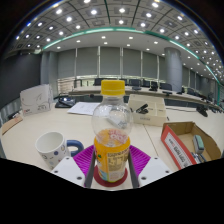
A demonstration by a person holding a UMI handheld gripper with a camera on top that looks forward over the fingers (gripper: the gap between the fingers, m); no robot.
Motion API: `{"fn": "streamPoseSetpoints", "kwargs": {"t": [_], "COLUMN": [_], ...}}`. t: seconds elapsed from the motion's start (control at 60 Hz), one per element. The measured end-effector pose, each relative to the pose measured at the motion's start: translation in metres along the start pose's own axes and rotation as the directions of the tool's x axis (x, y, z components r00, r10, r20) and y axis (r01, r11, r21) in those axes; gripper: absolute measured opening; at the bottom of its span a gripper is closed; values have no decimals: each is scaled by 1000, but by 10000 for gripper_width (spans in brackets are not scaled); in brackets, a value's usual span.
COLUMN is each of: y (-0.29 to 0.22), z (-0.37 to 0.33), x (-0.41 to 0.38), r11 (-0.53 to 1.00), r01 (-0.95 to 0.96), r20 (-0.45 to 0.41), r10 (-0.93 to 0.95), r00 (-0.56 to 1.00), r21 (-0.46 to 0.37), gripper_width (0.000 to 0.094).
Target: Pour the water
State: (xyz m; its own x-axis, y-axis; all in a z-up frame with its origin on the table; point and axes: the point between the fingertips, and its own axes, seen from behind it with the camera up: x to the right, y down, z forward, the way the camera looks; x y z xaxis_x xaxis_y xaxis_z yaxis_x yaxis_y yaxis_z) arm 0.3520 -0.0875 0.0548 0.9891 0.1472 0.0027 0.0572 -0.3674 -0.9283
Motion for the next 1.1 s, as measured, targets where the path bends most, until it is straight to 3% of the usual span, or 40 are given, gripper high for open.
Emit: {"fn": "streamPoseSetpoints", "kwargs": {"t": [0.083,0.133,0.2,0.3,0.417,0.733,1.1], "y": [16,19,18,13,-1,-44,-60], "z": [-4,-12,-29,-69,-128,-269,-315], "x": [0,1,5,1,-31,-153,-207], "r11": [996,992,988,978,963,951,967], "r01": [-21,-42,-60,-87,-118,-93,-53], "r20": [-5,-30,-87,-167,-204,-203,-205], "r10": [21,38,47,55,68,32,1], "r00": [1000,999,995,984,977,979,979], "r21": [-82,-115,-144,-189,-243,-296,-247], "gripper_width": [862,828,869,857,856,860,860]}}
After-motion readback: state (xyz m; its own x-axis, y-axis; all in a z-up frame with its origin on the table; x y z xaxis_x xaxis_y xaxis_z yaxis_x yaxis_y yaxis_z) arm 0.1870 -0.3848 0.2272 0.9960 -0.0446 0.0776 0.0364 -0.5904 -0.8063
